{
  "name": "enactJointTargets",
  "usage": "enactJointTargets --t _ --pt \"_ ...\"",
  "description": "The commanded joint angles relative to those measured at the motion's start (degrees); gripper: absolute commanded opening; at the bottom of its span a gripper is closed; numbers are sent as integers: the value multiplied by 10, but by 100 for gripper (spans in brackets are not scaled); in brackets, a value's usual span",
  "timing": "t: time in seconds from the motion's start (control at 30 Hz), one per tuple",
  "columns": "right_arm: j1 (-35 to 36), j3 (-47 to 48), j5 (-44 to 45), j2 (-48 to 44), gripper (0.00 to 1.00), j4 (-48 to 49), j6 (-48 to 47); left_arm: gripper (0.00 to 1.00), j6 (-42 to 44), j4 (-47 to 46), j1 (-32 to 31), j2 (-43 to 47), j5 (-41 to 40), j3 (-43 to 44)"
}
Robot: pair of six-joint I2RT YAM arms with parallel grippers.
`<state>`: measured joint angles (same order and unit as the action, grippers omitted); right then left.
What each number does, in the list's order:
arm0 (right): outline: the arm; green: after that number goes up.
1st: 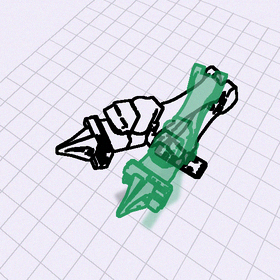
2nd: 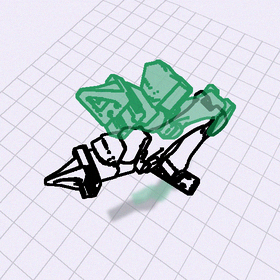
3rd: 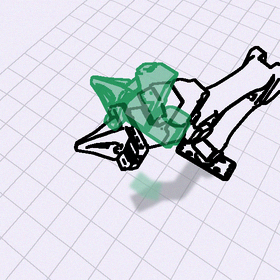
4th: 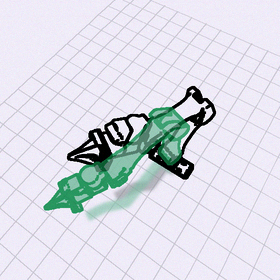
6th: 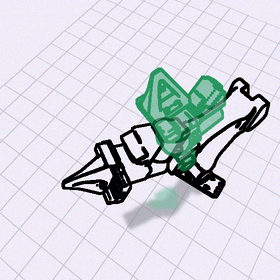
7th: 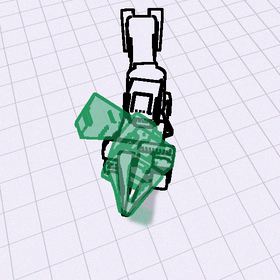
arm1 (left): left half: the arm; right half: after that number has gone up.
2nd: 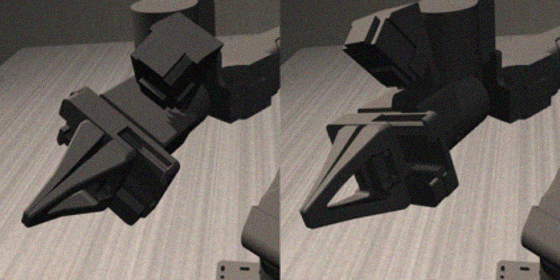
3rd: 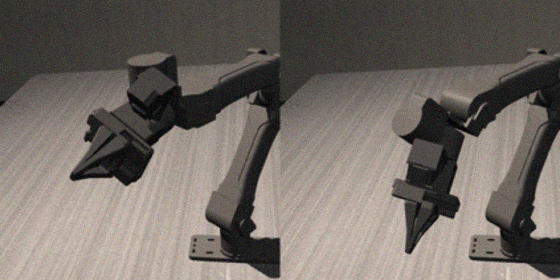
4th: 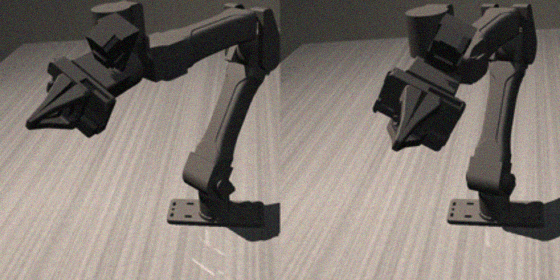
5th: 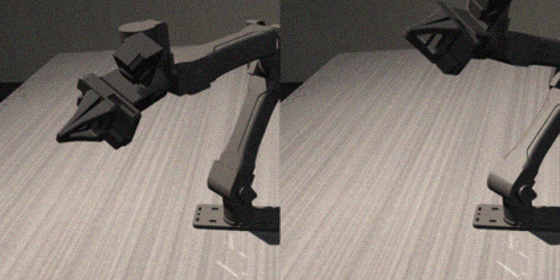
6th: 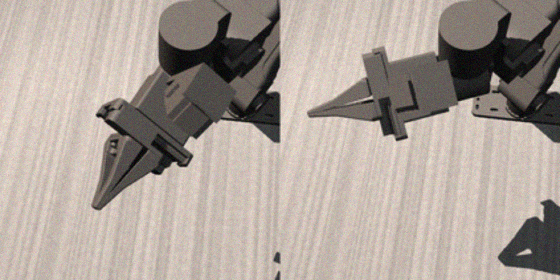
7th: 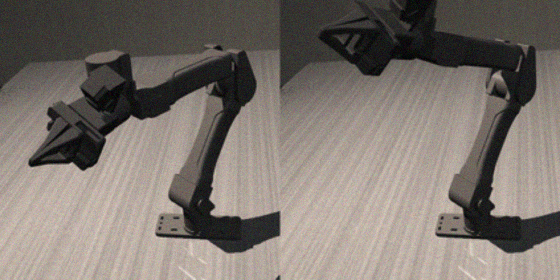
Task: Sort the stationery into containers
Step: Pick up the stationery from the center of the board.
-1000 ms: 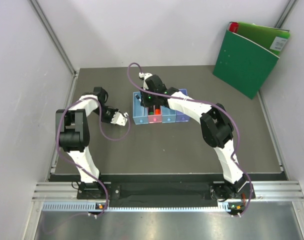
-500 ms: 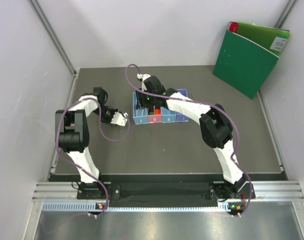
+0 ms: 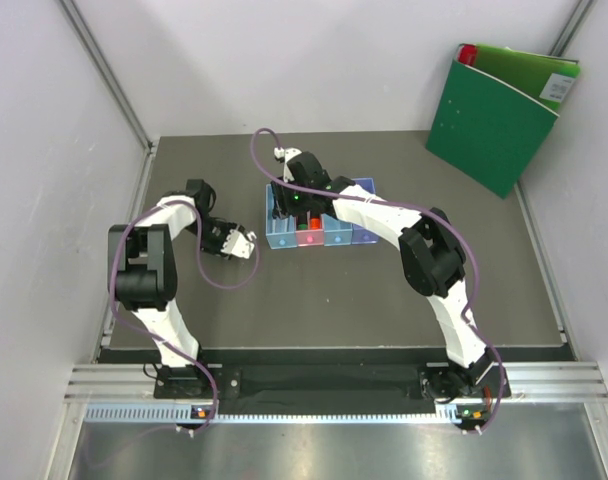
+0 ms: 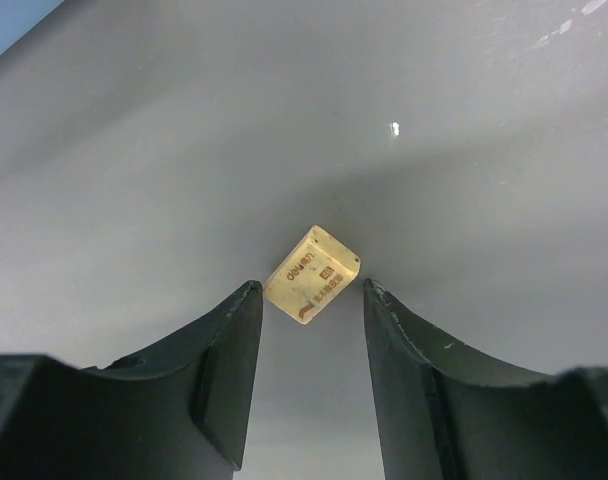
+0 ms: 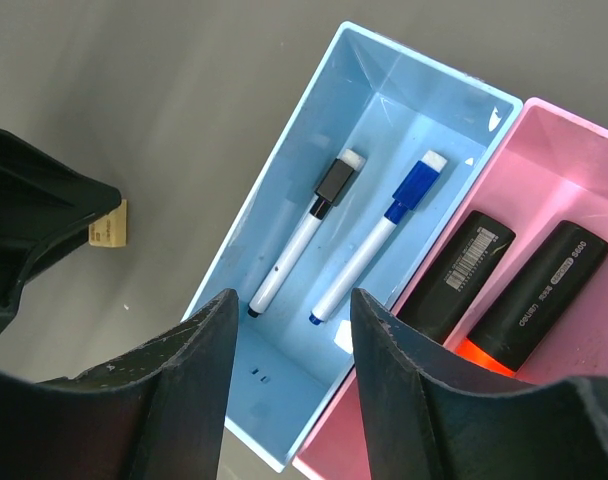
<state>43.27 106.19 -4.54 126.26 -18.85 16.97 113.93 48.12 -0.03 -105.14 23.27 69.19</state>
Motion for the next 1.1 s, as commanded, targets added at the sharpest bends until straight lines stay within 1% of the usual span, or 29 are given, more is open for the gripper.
enactJointTargets --t 0.0,0.07,0.1,0.2,0.23,0.4,0.67,1.0,1.07 --pt "9 6 6 -34 48 19 -7 51 100 7 -15 -7 3 -18" --pt "9 5 7 -36 48 19 -8 51 106 -10 -18 -7 9 -20" --pt "9 4 7 -36 48 19 -8 51 110 -42 -18 -6 13 -32" --pt "9 2 8 -36 48 18 -8 51 135 -97 -18 4 28 -56" --pt "9 2 7 -38 48 18 -8 51 139 -99 -18 6 30 -56" --pt "8 2 8 -39 47 18 -8 50 161 -90 -18 -3 13 -42" --pt "9 2 8 -49 47 19 -10 48 175 -37 -17 -32 -26 -13" --pt "-1 2 6 -94 50 15 -39 47 165 22 -18 -50 -102 5" --pt "-2 2 6 -106 50 14 -51 47 162 28 -18 -50 -108 9"
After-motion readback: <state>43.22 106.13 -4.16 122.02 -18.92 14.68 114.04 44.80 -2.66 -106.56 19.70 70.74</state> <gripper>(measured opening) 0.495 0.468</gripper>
